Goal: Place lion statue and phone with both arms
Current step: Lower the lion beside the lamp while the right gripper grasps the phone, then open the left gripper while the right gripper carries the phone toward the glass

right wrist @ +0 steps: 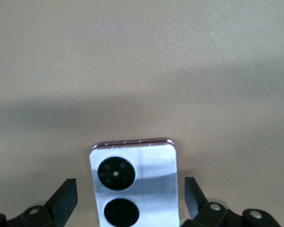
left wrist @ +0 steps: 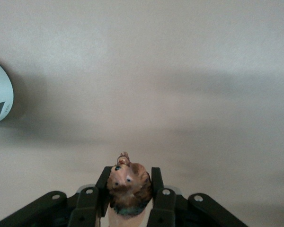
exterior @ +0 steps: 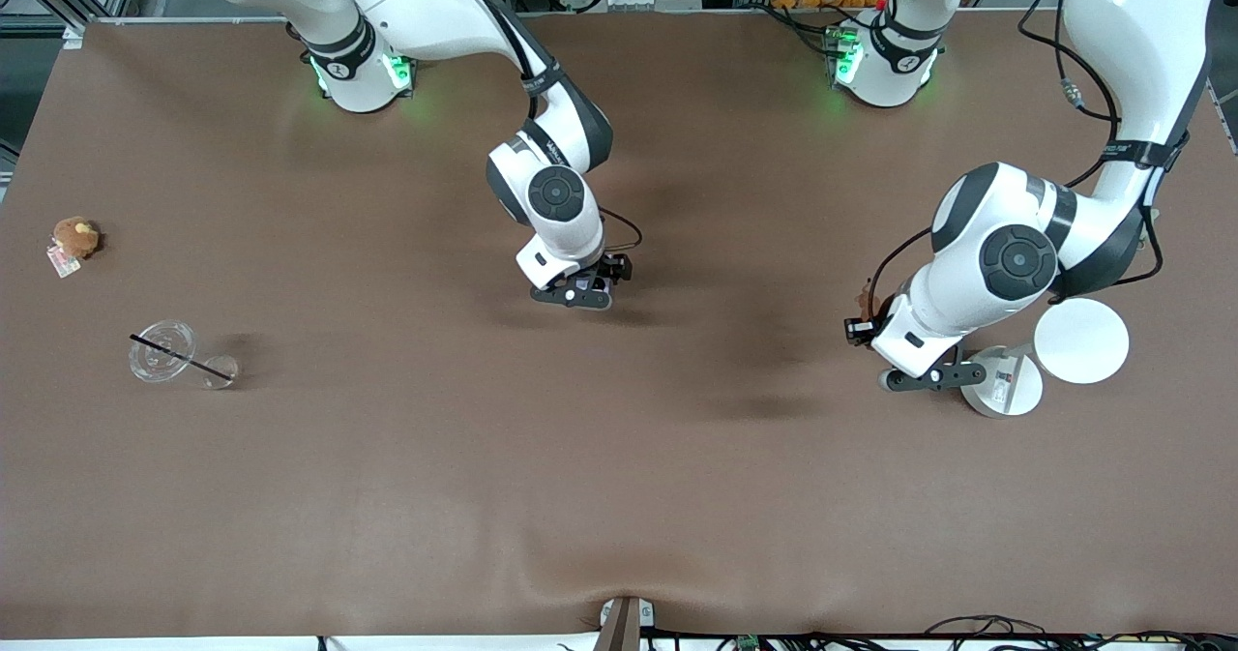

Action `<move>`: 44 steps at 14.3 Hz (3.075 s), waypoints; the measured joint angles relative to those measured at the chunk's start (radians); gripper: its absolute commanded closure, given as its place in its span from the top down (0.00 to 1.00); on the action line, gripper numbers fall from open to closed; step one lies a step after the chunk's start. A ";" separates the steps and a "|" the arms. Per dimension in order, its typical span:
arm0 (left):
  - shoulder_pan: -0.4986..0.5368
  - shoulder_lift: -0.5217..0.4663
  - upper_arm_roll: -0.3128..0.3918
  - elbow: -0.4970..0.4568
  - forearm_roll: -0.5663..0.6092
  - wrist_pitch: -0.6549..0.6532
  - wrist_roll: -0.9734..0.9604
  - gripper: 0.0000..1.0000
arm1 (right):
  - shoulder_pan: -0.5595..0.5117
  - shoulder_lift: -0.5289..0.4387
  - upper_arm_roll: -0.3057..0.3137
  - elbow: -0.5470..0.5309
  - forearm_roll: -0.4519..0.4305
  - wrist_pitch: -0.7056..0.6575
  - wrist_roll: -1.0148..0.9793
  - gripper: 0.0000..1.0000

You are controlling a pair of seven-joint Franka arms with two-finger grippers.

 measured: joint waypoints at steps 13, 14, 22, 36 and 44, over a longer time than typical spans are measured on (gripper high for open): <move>0.120 0.129 0.006 -0.095 0.390 0.242 0.070 0.00 | 0.004 0.031 -0.001 0.000 -0.016 0.048 0.018 1.00; 0.127 0.140 0.006 -0.093 0.414 0.251 0.070 0.00 | 0.007 0.031 0.000 0.000 -0.016 0.048 0.019 1.00; 0.135 0.209 0.015 -0.055 0.495 0.261 0.071 0.53 | 0.012 0.045 0.001 -0.001 -0.016 0.057 0.020 0.43; 0.136 0.176 -0.064 0.061 0.354 0.066 0.066 1.00 | -0.044 -0.142 -0.317 0.038 -0.034 -0.159 -0.238 0.00; 0.141 0.120 -0.178 0.319 0.343 -0.353 0.063 1.00 | -0.413 -0.075 -0.377 0.074 0.092 -0.151 -0.802 0.00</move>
